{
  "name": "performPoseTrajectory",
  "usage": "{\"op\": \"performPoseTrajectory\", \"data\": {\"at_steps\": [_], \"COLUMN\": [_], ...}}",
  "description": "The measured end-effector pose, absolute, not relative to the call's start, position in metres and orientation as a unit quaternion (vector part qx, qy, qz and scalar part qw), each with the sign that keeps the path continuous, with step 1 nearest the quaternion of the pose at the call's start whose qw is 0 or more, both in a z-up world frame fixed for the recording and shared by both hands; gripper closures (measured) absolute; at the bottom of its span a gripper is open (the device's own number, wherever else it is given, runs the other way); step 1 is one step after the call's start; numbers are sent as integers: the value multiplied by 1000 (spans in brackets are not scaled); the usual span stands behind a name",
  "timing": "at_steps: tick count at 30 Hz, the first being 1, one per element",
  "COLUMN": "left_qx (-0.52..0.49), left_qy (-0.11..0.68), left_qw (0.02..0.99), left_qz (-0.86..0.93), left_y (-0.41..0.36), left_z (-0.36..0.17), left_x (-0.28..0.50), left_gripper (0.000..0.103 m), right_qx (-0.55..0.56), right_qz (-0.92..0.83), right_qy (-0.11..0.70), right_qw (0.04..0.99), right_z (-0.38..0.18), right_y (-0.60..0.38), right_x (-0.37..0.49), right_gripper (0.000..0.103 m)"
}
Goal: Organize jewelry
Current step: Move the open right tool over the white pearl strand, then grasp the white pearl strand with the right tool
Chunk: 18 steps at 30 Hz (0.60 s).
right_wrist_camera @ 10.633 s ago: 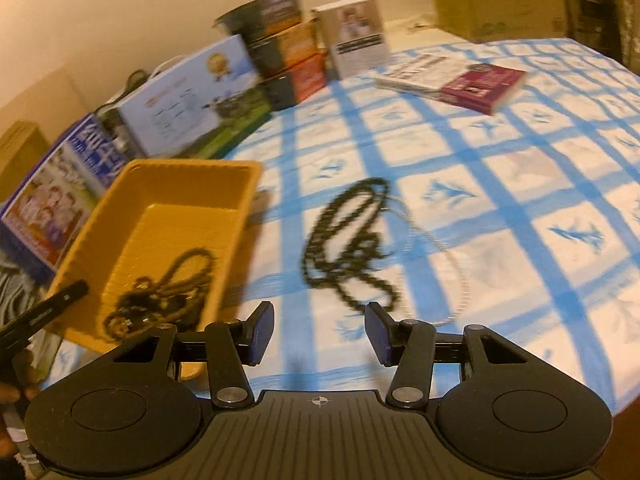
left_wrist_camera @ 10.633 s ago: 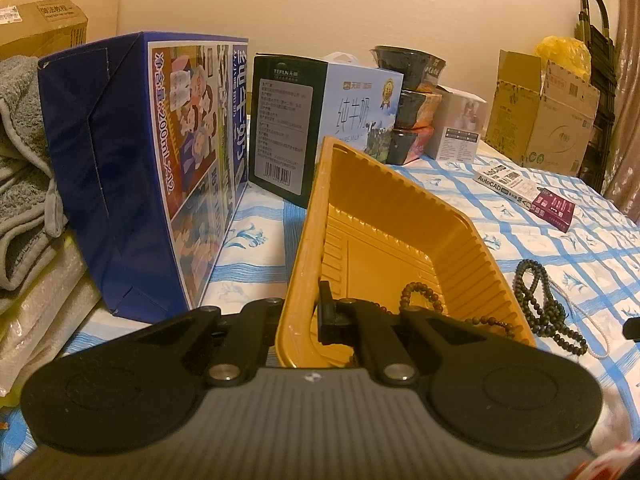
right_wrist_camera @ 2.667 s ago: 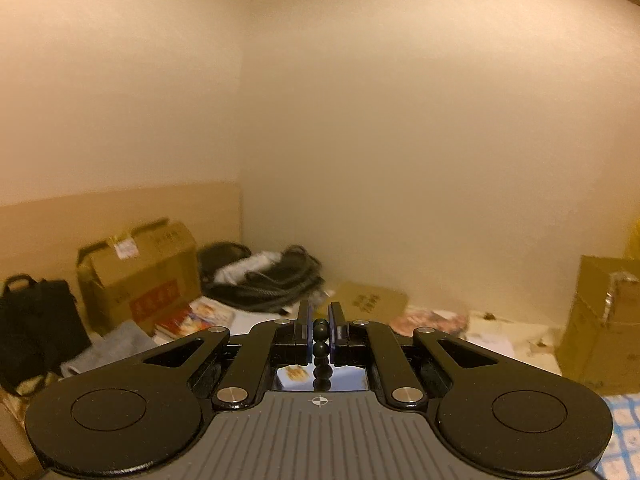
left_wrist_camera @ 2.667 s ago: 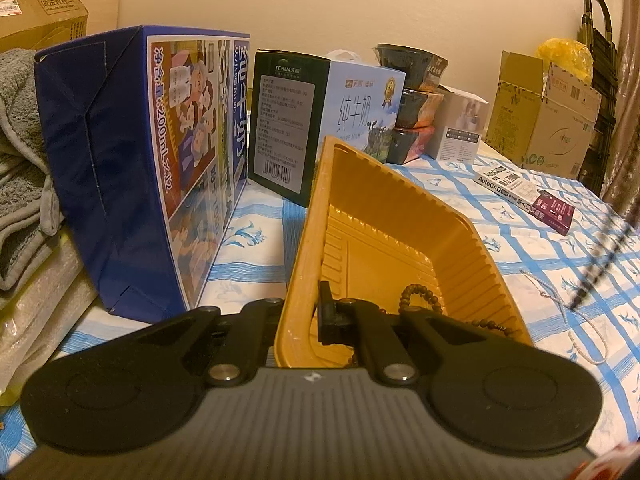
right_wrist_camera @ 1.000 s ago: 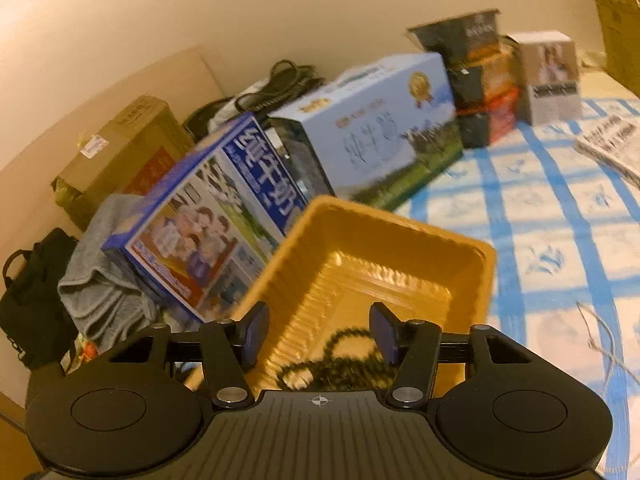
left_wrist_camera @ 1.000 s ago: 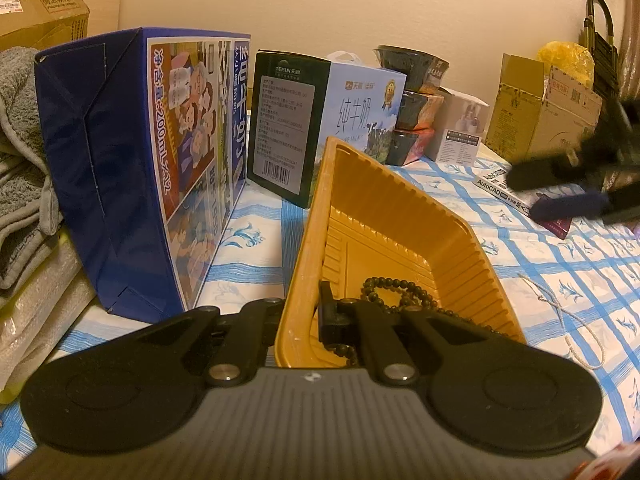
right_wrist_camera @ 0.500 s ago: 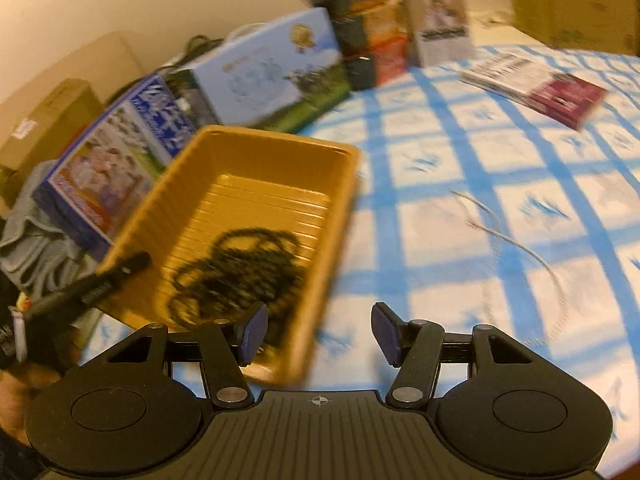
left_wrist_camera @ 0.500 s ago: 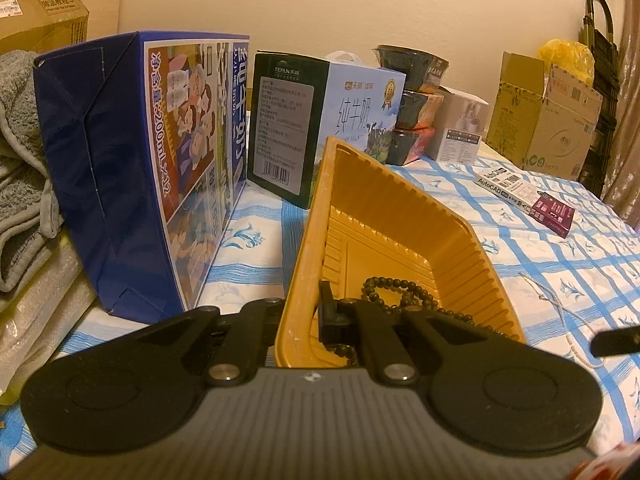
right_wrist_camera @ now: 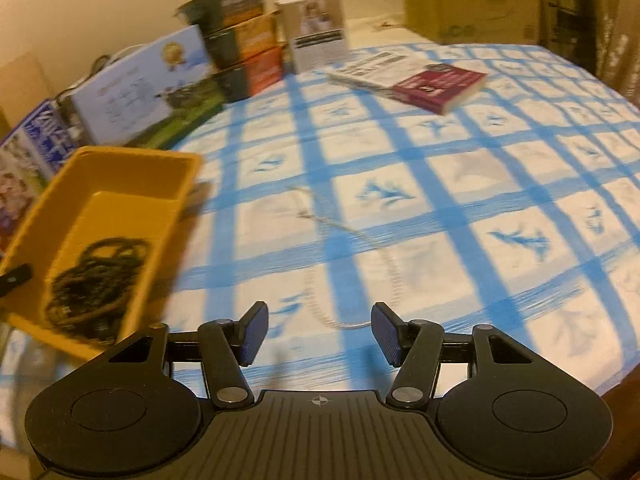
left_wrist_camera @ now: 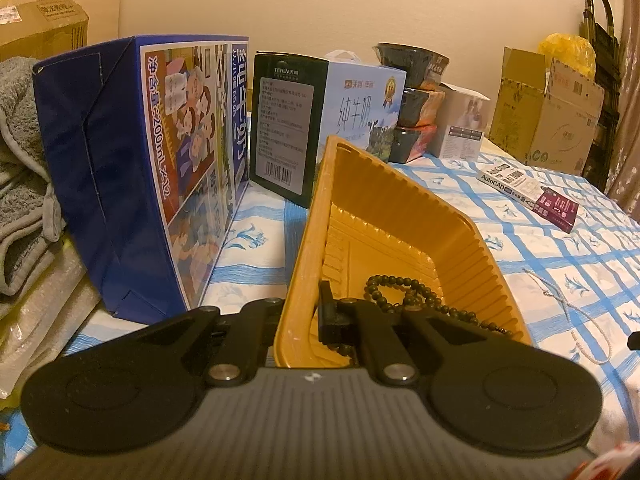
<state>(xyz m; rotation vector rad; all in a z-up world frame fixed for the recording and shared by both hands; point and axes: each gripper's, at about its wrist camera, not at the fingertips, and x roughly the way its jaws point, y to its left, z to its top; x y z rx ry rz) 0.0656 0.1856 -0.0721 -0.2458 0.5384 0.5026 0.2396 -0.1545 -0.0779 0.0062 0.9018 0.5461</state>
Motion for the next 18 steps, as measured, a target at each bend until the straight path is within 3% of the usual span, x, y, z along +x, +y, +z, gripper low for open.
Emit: {"op": "performPoseTrajectory", "data": {"at_steps": [4, 7, 15, 18], "left_qx": [-117, -114, -111, -111], "left_qy": [265, 266, 269, 271], "left_qw": [925, 925, 924, 923], "left_qz": [246, 247, 248, 248], "left_y": [185, 185, 185, 185], "left_z": [-72, -72, -72, -73], "left_x": [67, 67, 68, 68], "left_gripper": [98, 98, 98, 98], "right_qx": [-17, -25, -40, -47], "right_qz": [239, 233, 227, 225], "right_qy": [425, 427, 430, 433], "right_qw": [873, 873, 873, 871], "right_z": [-89, -96, -113, -119], "right_y": [-163, -165, -159, -156], "right_x": [252, 262, 285, 290], "right_gripper": [46, 61, 79, 80]}}
